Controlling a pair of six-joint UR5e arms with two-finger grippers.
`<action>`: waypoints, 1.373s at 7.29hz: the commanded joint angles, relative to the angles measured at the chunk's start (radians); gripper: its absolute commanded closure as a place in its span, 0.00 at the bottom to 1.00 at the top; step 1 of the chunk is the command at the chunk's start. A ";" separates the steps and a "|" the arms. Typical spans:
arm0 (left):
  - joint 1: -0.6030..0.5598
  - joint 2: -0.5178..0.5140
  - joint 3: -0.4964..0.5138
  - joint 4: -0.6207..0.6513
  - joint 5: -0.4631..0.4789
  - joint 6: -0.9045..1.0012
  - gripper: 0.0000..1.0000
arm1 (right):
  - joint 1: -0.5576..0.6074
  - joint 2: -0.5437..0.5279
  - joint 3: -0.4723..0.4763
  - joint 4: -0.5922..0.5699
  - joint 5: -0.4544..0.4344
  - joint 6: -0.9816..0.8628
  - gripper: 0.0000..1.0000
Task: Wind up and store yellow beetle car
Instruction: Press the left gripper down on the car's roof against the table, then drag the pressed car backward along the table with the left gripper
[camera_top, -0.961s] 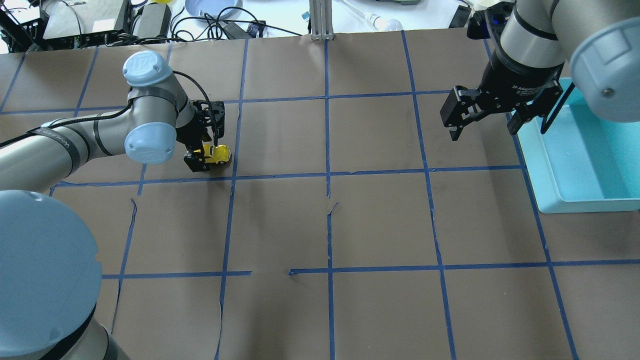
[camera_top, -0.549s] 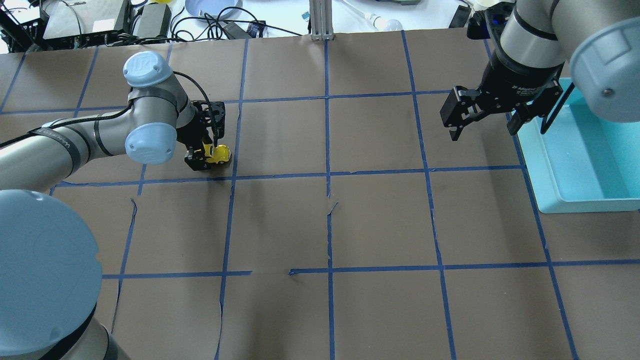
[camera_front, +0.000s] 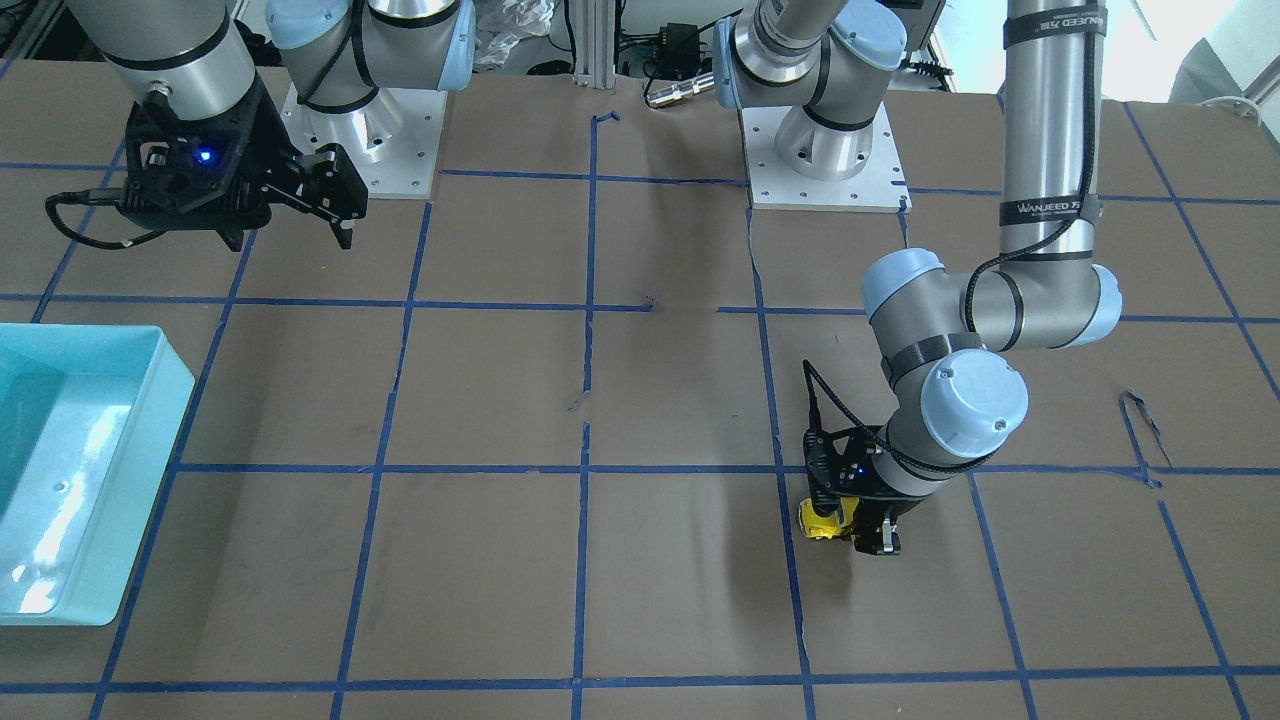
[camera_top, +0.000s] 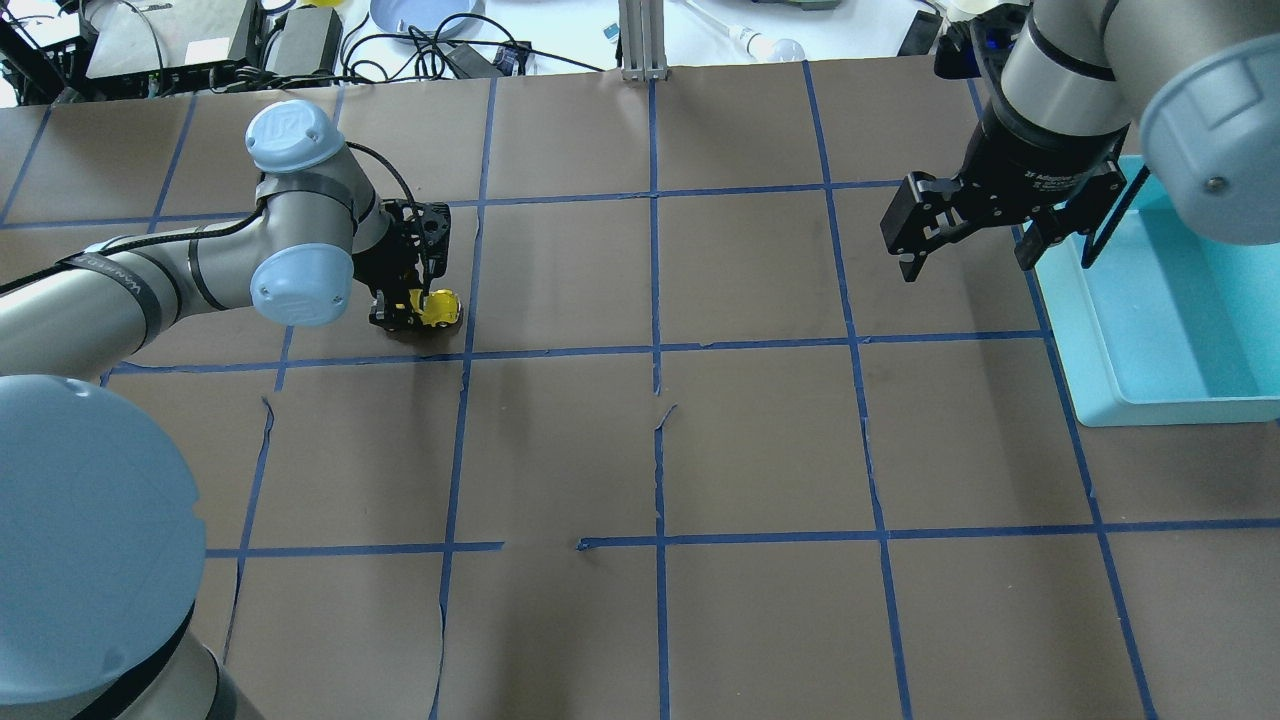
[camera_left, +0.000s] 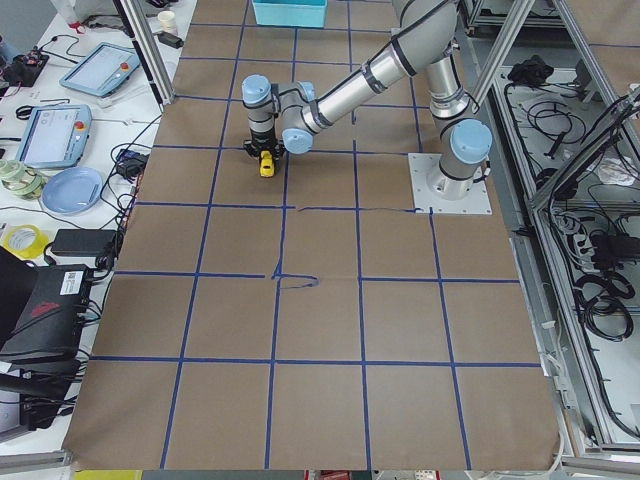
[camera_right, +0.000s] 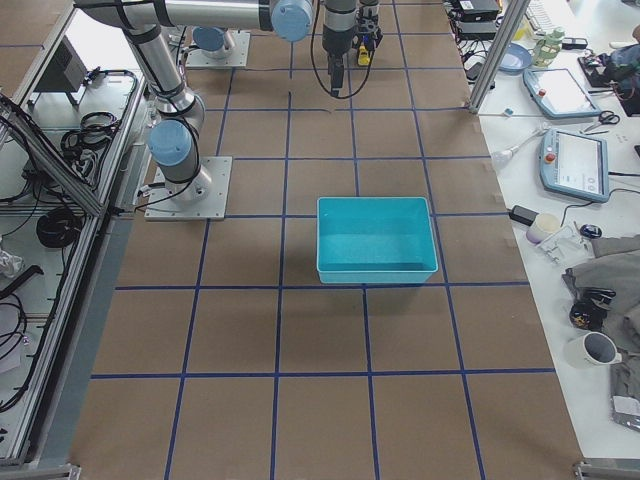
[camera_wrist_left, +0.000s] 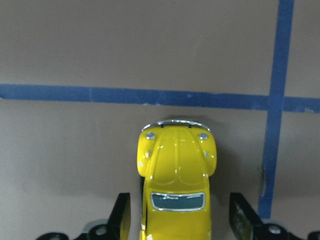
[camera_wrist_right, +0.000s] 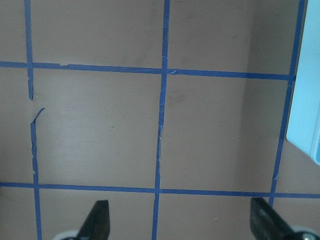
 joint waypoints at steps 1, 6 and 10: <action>0.000 0.000 0.001 0.001 0.002 0.002 0.81 | 0.000 0.000 0.000 0.000 0.000 0.000 0.00; 0.065 0.000 -0.012 0.027 0.000 0.027 0.85 | 0.000 0.000 0.000 0.000 0.000 0.000 0.00; 0.149 -0.007 -0.025 0.067 0.002 0.206 0.85 | 0.000 0.000 0.000 0.002 0.000 0.000 0.00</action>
